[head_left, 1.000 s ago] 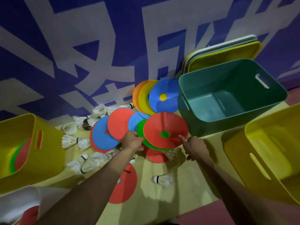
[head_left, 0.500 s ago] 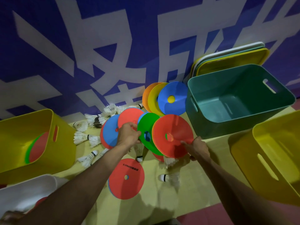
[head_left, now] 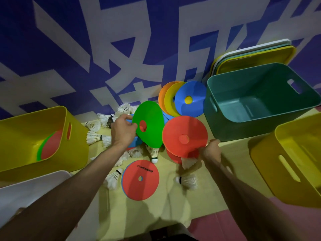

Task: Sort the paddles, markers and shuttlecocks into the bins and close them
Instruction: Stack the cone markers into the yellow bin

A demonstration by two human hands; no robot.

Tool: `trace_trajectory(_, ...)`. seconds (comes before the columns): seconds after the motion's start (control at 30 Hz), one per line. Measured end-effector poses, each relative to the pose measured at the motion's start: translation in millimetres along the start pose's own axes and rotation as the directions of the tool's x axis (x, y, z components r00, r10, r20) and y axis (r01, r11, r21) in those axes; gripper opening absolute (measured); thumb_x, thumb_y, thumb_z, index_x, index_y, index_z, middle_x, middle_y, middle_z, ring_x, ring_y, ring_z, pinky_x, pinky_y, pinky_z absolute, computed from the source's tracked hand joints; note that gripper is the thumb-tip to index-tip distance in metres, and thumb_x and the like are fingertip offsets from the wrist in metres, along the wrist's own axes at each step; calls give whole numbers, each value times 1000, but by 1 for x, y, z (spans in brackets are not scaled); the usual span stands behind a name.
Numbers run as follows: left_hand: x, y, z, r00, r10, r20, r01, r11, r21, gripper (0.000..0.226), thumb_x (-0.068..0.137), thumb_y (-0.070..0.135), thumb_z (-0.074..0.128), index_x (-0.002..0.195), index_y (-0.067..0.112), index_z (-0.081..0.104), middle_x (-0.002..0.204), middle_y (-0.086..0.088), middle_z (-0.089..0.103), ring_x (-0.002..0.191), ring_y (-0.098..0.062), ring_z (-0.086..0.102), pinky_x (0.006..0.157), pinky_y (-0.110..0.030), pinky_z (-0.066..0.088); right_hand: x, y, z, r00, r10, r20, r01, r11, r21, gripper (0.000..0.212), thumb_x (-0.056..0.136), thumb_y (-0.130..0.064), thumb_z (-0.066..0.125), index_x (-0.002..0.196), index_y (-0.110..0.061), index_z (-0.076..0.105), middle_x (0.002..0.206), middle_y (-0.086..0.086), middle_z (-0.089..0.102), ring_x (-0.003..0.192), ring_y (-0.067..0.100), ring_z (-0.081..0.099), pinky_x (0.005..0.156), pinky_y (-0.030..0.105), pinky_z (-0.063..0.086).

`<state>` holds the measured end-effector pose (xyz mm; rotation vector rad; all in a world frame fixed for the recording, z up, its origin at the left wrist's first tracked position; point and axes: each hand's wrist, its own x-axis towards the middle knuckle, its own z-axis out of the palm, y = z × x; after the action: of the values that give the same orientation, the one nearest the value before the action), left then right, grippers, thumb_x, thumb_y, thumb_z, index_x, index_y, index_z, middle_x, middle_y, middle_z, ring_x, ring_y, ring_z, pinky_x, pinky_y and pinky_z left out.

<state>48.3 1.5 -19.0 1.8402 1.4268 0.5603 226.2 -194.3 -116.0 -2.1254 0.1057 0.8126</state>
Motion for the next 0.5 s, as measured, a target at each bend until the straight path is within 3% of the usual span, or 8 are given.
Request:
trace_trajectory(0.07, 1, -4, -6, 999, -10, -37, 10, 1000, -18, 22, 80, 3, 64, 89, 22, 60, 68, 0, 60, 77, -31, 68, 75, -47, 58, 1, 0, -6, 994, -98, -51, 81, 959, -273, 31, 87, -12, 56, 116, -2, 55, 114, 15, 63, 102, 35, 61, 81, 36, 57)
trace_trajectory(0.17, 3, -6, -17, 997, -25, -79, 21, 999, -49, 18, 81, 4, 64, 92, 18, 62, 70, -2, 60, 76, -30, 67, 76, -47, 58, 1, -6, -15, 970, -228, -82, 190, 926, -325, 26, 87, -9, 58, 111, -4, 67, 109, 14, 69, 104, 32, 62, 93, 38, 50)
trace_trajectory(0.33, 13, -10, -46, 993, -32, -112, 18, 992, -125, 18, 82, 4, 62, 99, 10, 65, 71, -3, 60, 76, -29, 67, 74, -46, 59, -25, -28, -11, 852, -495, -170, 393, 819, -417, 29, 94, -14, 51, 119, -12, 67, 110, 17, 65, 99, 32, 62, 86, 35, 49)
trace_trajectory(0.5, 26, -28, -91, 991, -57, -118, 23, 962, -273, 19, 76, 7, 64, 82, 25, 62, 72, -5, 62, 76, -31, 68, 69, -49, 59, -71, -64, 12, 729, -621, -289, 475, 762, -441, 33, 94, -14, 45, 119, -20, 66, 108, 14, 65, 100, 36, 60, 83, 43, 49)
